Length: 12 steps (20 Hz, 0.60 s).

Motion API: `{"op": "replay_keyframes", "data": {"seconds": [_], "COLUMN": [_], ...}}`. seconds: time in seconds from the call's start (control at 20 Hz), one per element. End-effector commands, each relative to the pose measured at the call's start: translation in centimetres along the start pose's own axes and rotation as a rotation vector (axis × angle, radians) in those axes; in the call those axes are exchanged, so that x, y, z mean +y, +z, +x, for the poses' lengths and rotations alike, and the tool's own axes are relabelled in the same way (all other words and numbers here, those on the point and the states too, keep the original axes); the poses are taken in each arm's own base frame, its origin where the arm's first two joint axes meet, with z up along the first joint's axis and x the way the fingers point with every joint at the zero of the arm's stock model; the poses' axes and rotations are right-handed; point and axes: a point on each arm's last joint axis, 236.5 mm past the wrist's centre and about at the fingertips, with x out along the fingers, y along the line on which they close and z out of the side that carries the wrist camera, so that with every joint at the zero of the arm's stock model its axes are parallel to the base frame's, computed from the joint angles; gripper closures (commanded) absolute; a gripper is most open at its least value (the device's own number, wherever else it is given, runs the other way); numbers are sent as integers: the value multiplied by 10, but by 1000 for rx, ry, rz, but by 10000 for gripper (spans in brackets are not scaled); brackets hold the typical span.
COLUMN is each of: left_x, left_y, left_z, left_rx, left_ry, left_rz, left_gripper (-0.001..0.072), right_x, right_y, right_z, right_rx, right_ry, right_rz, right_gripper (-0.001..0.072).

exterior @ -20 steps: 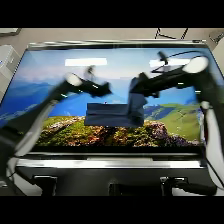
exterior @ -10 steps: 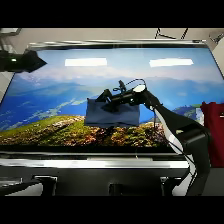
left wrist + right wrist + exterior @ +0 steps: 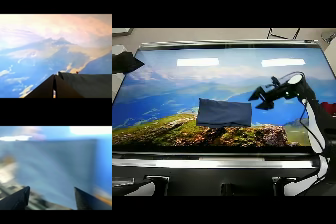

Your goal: Fold the clothes and pants, and hang the long-sleeved shirts on hangers.

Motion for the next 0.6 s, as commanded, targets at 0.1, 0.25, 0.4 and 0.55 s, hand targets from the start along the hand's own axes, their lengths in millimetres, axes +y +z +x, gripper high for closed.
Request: {"op": "replay_keyframes", "data": {"seconds": [0.1, 0.25, 0.4, 0.55], "left_x": [-11, -19, -26, -26], "left_y": [-4, -6, -7, -7], "left_z": [2, 4, 6, 6], "left_rx": [13, 19, 25, 23], "left_ry": [-19, -31, -43, -43], "left_rz": [1, -2, 6, 6], "left_gripper": [685, 685, 685, 685], "right_x": [-52, -35, -18, 29], "right_y": [-19, -25, -27, -12], "right_z": [44, 74, 90, 48], "right_rx": [36, 86, 91, 44], "right_ry": [-26, 75, 129, 289], "right_rz": [52, 28, 13, -117], "right_gripper": [61, 82, 499, 668]}}
